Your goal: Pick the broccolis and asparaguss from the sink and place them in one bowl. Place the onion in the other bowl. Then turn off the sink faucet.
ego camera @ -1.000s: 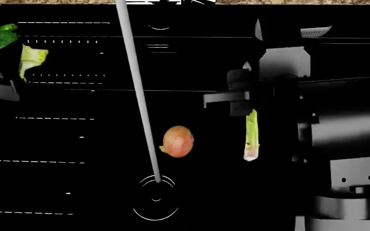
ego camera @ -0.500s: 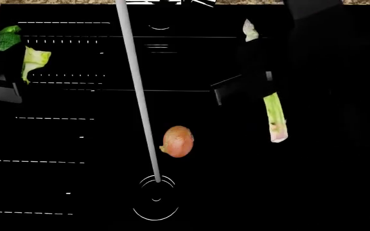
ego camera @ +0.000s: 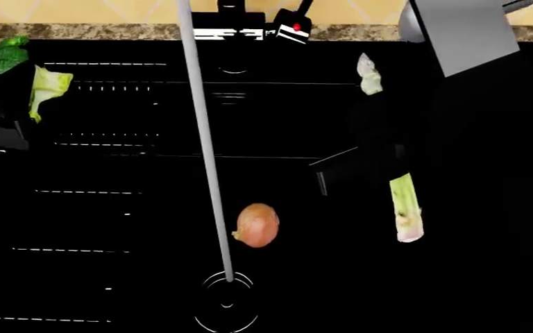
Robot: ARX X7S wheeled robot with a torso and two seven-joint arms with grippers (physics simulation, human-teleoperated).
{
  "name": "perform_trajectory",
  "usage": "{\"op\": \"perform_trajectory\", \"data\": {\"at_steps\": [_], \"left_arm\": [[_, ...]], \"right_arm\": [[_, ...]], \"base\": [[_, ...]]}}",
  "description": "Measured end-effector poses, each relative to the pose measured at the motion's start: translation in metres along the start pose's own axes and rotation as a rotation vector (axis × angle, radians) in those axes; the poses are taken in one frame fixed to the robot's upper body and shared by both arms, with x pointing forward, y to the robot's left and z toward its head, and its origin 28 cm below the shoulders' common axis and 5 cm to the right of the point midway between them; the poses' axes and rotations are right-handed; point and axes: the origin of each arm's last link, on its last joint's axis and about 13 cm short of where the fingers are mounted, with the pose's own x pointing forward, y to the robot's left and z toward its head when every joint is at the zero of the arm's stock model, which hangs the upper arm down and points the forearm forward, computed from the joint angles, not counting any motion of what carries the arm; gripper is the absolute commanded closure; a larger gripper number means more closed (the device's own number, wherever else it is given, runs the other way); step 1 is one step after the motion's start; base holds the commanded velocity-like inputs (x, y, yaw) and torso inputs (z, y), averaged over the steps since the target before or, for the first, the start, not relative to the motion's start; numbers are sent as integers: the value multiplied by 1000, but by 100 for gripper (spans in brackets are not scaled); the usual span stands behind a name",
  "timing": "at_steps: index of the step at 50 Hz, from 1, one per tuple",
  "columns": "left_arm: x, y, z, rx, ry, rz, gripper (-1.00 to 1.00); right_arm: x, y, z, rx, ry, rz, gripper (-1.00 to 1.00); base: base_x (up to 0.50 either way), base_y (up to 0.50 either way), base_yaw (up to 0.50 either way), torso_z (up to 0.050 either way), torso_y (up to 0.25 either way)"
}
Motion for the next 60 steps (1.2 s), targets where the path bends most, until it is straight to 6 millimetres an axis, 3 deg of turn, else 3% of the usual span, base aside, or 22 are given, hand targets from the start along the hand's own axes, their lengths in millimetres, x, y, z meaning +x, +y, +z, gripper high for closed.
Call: {"op": "perform_trajectory", "data": {"at_steps": [48,60], "left_arm": [[-6,0,6,-10,-23,-7,100],[-8,-1,8,-8,-37,-20,100]], "right_arm": [[-11,4,-10,42,-69,-24,100],[-13,5,-10,19,-98,-30,100]], "base": [[0,0,0,0,148],[0,0,0,0,42]]}}
